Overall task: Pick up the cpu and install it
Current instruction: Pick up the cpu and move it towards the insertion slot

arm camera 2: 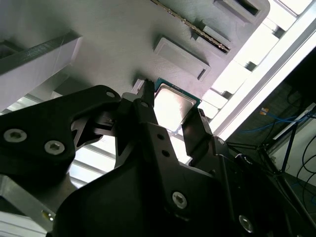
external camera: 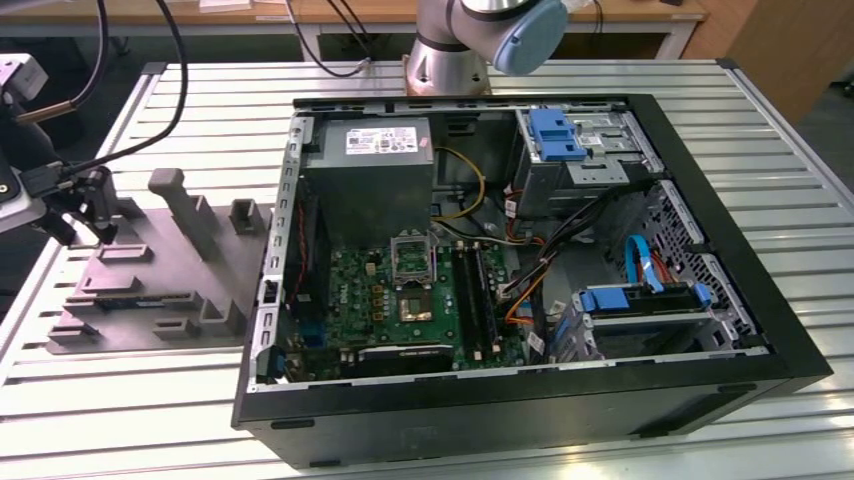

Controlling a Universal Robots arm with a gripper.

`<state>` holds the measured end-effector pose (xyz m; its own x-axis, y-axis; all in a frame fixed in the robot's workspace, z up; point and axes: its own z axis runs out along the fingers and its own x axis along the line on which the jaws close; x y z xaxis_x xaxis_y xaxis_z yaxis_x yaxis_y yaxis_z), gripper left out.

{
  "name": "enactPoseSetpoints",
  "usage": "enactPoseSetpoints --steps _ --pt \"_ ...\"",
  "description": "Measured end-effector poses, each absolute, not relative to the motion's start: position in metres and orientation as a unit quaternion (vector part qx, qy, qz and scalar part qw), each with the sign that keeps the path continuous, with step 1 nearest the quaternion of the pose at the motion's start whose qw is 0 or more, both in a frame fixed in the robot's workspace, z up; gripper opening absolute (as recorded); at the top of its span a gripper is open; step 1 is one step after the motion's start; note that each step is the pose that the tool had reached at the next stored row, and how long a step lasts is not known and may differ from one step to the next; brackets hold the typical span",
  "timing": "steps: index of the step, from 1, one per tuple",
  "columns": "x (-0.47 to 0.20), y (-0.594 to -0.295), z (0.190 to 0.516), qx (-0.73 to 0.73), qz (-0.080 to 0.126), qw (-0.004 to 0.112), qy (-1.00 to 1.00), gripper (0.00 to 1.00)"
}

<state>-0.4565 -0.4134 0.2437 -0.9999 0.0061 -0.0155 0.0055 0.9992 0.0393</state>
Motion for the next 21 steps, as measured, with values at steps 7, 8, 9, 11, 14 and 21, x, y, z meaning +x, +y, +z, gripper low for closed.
enactPoseSetpoints --steps 7,8,9,11,14,21 --pt "-0.4565 -0.4134 0.2463 0.003 0.02 0.008 1.0 0.47" --pt "-0.4565 -0.4134 0.2467 0.003 0.02 0.008 1.0 0.47" --pt "-0.4565 -0.4134 0.2471 0.003 0.02 0.008 1.0 0.47" --pt "-0.4565 -0.4134 0.248 0.003 0.02 0.008 1.0 0.47" --pt "-0.4565 -0.4134 0.2494 0.003 0.02 0.008 1.0 0.47" --pt "-0.4565 -0.4134 0.253 0.003 0.02 0.008 1.0 0.47"
